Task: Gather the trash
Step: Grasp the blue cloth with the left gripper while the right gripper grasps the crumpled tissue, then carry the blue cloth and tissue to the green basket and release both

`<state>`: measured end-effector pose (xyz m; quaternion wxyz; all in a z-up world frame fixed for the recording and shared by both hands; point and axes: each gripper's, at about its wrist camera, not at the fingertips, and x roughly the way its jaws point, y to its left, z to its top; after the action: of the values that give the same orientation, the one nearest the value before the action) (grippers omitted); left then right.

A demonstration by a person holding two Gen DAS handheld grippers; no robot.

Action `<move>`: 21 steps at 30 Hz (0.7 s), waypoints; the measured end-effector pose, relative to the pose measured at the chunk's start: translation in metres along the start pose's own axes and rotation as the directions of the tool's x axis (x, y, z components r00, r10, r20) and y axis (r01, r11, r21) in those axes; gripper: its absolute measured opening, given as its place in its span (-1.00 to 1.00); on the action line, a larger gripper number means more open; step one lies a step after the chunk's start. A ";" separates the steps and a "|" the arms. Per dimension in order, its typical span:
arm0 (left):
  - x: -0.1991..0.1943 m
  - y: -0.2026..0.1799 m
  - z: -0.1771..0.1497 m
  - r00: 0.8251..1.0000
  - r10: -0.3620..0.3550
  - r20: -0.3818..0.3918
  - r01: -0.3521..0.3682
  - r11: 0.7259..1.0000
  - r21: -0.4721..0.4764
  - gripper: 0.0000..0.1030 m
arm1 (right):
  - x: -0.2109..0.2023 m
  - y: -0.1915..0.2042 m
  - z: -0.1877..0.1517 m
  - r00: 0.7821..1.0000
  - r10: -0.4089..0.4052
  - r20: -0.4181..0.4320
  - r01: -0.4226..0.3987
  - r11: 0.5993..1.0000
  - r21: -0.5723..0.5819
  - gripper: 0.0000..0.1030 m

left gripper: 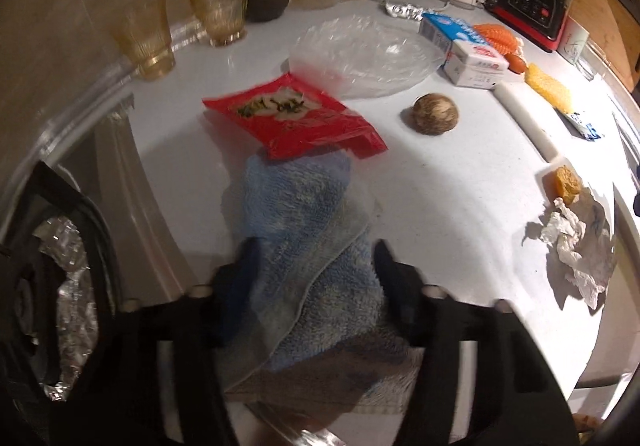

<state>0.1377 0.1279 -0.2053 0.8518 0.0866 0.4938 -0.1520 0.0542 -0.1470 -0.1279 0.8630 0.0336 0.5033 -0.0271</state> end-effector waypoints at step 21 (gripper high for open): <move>-0.101 -0.045 -0.001 0.974 -0.191 0.122 0.188 0.981 0.043 -0.74 | 0.047 0.034 -0.031 0.994 0.066 -0.091 -0.067 0.998 -0.001 0.77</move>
<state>0.0747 0.1031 -0.1180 0.8614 0.0425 0.4427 -0.2454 0.0532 -0.1110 -0.1831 0.8398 0.0497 0.5406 0.0042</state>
